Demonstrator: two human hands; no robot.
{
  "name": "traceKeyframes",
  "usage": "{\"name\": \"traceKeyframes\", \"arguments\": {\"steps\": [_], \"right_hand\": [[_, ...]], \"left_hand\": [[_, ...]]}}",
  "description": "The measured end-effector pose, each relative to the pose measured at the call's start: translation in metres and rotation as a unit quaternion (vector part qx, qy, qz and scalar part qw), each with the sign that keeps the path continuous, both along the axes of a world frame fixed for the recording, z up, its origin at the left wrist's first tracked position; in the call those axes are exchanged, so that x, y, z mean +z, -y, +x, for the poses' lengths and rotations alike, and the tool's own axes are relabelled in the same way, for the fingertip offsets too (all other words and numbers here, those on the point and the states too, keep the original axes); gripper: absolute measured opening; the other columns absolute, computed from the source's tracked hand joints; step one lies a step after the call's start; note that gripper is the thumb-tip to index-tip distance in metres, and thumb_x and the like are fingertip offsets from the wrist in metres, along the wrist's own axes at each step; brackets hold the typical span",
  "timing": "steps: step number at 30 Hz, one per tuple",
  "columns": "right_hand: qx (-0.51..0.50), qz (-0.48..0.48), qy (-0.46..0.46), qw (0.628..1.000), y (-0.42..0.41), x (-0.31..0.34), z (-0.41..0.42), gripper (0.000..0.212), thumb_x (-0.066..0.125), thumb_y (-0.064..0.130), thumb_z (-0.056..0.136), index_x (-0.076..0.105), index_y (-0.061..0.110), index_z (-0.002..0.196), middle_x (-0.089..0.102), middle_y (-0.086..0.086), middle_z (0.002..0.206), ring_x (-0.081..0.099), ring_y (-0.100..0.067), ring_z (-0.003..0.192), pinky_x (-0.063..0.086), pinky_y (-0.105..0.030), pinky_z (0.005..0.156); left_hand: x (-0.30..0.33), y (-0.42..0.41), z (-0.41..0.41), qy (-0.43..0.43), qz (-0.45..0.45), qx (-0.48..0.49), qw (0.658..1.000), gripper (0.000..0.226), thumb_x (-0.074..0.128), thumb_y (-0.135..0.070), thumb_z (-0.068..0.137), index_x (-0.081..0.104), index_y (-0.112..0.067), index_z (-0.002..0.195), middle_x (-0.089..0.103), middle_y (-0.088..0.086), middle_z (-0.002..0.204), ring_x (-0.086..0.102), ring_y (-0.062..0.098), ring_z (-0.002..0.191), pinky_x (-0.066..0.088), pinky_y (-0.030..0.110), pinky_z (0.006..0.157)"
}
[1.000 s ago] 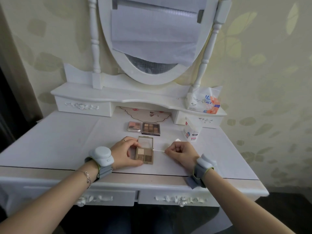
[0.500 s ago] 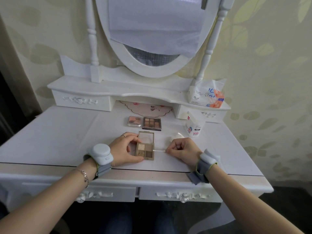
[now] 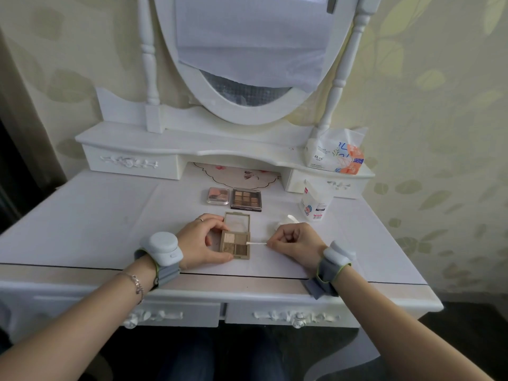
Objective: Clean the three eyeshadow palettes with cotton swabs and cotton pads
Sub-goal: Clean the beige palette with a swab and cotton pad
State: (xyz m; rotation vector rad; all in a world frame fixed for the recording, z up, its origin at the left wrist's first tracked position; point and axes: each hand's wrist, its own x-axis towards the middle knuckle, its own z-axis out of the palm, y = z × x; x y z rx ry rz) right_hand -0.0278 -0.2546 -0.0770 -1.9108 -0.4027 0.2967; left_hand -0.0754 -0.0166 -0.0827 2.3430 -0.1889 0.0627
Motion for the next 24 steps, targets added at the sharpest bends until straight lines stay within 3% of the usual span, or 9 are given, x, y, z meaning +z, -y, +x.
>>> {"name": "traceKeyframes", "arguments": {"steps": [9, 14, 18, 24], "right_hand": [[-0.017, -0.008, 0.045, 0.999, -0.002, -0.003, 0.002, 0.011, 0.067, 0.009, 0.083, 0.068, 0.0, 0.076, 0.051, -0.008, 0.063, 0.036, -0.009, 0.054, 0.029, -0.016, 0.048], [0.006, 0.005, 0.004, 1.0, 0.002, -0.001, 0.0, 0.017, 0.07, 0.003, 0.079, 0.066, 0.008, 0.063, 0.049, 0.005, 0.048, 0.034, -0.005, 0.046, 0.027, -0.017, 0.046], [0.063, -0.03, -0.022, 0.997, 0.006, 0.006, 0.0, 0.019, 0.068, 0.0, 0.08, 0.066, 0.008, 0.063, 0.054, 0.008, 0.047, 0.039, -0.005, 0.047, 0.03, -0.019, 0.049], [-0.03, 0.05, -0.005, 0.998, -0.003, 0.002, -0.001, 0.02, 0.066, 0.006, 0.084, 0.064, 0.012, 0.065, 0.046, 0.002, 0.05, 0.03, -0.002, 0.04, 0.023, -0.013, 0.04]], "left_hand": [[-0.001, 0.0, 0.001, -0.004, 0.003, 0.004, 1.0, 0.073, 0.058, -0.065, 0.035, 0.055, -0.033, 0.1, 0.043, -0.013, 0.124, 0.047, 0.003, 0.063, 0.042, 0.01, 0.069], [0.001, 0.0, 0.0, -0.006, 0.0, 0.001, 1.0, 0.075, 0.058, -0.065, 0.034, 0.055, -0.032, 0.101, 0.042, -0.014, 0.123, 0.047, 0.001, 0.064, 0.038, 0.004, 0.066], [0.002, 0.001, 0.0, -0.006, -0.008, -0.001, 1.0, 0.075, 0.058, -0.065, 0.034, 0.055, -0.031, 0.101, 0.042, -0.014, 0.122, 0.049, -0.006, 0.064, 0.038, 0.002, 0.065], [0.0, -0.001, 0.0, -0.007, -0.001, -0.003, 1.0, 0.077, 0.058, -0.066, 0.035, 0.055, -0.031, 0.103, 0.042, -0.014, 0.122, 0.047, 0.002, 0.067, 0.042, 0.01, 0.07]]}}
